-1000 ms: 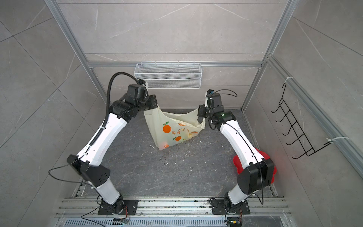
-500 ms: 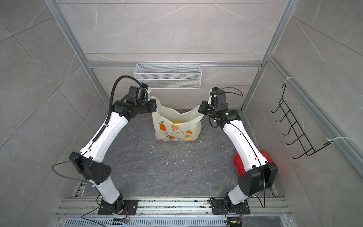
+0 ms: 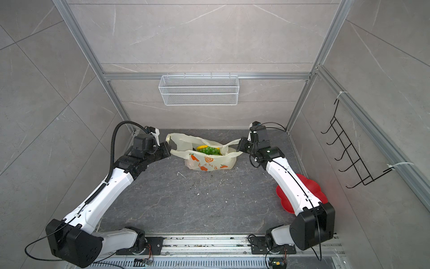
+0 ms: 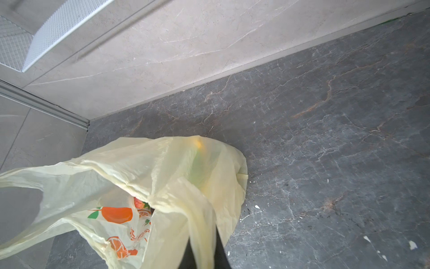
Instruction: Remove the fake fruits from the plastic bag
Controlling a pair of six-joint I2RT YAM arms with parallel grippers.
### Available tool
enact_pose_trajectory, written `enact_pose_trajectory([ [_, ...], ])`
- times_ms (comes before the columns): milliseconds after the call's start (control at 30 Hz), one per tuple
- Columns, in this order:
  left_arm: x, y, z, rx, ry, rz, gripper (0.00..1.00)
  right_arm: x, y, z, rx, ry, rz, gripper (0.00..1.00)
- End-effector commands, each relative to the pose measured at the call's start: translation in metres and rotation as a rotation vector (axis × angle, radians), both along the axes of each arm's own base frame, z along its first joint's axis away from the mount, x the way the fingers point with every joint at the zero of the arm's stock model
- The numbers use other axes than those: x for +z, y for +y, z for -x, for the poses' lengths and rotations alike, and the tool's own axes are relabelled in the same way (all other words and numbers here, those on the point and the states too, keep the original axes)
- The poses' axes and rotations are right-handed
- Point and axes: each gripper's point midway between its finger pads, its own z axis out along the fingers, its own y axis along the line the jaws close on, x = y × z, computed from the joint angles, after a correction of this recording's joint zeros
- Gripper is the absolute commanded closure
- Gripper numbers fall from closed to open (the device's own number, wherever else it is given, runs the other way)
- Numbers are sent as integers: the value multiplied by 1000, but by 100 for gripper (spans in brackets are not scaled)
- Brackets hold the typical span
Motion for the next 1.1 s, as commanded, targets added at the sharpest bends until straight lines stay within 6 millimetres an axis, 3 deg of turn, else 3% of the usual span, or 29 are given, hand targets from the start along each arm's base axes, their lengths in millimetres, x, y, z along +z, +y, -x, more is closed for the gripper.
enact_pose_trajectory([
  [0, -9, 10, -8, 43, 37, 80, 97, 17, 6, 6, 26, -77, -38, 100],
  [133, -27, 3, -10, 17, 113, 70, 81, 14, 22, 16, 87, -91, 0, 100],
  [200, -27, 3, -6, 21, 122, 63, 68, 12, 29, 21, 105, -96, 38, 100],
  [300, -15, 0, 8, 32, 107, -26, 47, 11, 37, 26, 134, -105, 63, 100],
  [400, -1, 0, 25, 50, 105, -121, 33, 13, 44, 29, 159, -116, 73, 100],
  [567, 15, 19, 53, 135, 115, -212, 19, 19, 50, 31, 177, -134, 73, 100],
  [667, 30, 17, 66, 113, 75, -184, 14, 21, 53, 32, 187, -141, 78, 100],
  [767, 61, -4, 76, 17, -9, -197, 11, 22, 56, 31, 191, -145, 79, 100],
  [900, 112, -60, 88, -110, -151, -323, 12, 23, 58, 31, 196, -148, 80, 100],
  [1000, 124, -109, 79, -205, -164, -237, 16, 23, 58, 32, 191, -151, 84, 100],
  [1067, 121, -132, 64, -212, -144, -217, 17, 23, 58, 34, 191, -153, 82, 100],
])
